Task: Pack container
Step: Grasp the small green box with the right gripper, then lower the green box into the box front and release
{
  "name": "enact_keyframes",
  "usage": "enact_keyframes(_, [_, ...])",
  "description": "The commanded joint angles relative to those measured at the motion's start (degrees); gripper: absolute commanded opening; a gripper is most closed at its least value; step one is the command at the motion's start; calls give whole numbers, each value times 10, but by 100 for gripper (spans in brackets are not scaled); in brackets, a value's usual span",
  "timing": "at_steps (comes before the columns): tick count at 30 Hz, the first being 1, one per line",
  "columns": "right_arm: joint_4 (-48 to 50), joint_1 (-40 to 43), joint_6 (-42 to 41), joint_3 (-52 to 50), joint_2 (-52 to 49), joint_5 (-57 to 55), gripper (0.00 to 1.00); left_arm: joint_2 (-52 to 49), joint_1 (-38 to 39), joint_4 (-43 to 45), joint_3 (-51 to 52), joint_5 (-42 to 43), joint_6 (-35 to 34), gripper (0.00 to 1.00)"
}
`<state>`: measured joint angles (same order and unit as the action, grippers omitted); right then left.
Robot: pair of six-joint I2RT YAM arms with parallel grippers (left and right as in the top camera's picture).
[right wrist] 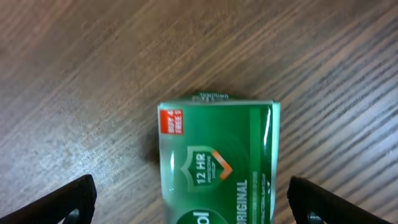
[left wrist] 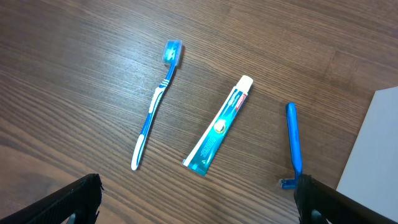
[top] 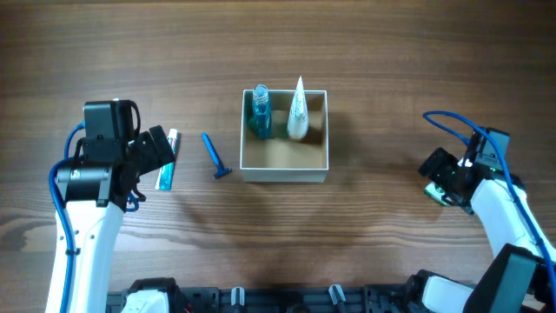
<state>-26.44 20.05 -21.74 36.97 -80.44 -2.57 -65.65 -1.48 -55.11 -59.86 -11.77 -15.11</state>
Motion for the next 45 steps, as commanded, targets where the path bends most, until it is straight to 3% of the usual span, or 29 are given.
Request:
enact_keyframes(1, [7, 2, -21, -3, 0, -31, 100, -2, -3, -1, -8, -12, 12, 100])
enact_keyframes(16, [22, 2, -24, -3, -101, -36, 98, -2, -3, 0, -8, -12, 12, 100])
enact_keyframes(24, [22, 2, -24, -3, -101, -29, 56, -2, -3, 0, -8, -12, 12, 100])
enact_keyframes(29, [22, 2, -24, -3, -101, -7, 47, -2, -3, -1, -8, -12, 12, 100])
enact_keyframes(30, [22, 2, -23, -2, -101, -3, 39, -2, -3, -1, -8, -12, 12, 100])
enact_keyframes(32, [4, 2, -20, 13, -96, 11, 8, -2, -3, -1, -8, -12, 12, 100])
enact_keyframes(33, [-20, 2, -19, 31, -90, 23, 4, -2, -3, -1, -8, -12, 12, 100])
enact_keyframes(39, [-143, -27, 79, 200, -6, 139, 4, -2, -3, 0, -8, -12, 12, 100])
enact_keyframes(43, [-190, -132, 197, 292, 47, 223, 4, -2, -3, 0, -8, -12, 12, 100])
enact_keyframes(45, [-176, -195, 210, 306, 57, 244, 4, -2, -3, 0, -8, -12, 12, 100])
